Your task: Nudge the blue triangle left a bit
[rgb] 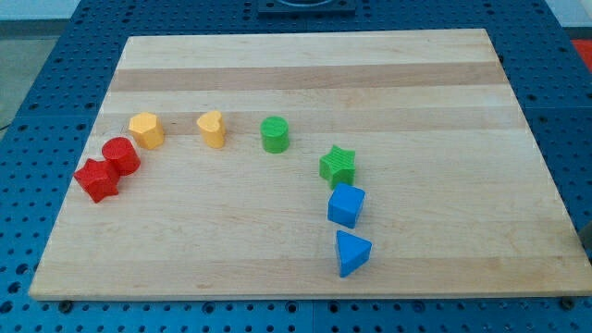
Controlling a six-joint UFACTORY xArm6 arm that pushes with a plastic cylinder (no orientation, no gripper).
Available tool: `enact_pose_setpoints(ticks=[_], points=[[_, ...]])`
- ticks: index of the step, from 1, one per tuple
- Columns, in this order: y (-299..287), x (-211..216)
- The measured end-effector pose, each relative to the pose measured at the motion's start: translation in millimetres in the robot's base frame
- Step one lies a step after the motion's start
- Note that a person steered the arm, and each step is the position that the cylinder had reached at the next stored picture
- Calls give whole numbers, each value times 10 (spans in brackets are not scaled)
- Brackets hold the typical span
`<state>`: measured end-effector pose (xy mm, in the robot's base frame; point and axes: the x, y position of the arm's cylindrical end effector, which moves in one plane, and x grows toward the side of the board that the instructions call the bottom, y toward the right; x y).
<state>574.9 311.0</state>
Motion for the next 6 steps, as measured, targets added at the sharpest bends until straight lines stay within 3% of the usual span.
enact_pose_setpoints(ticks=[2, 3, 5, 6], points=[[-5, 240], [-469, 430], [-774, 435], [-1753, 432]])
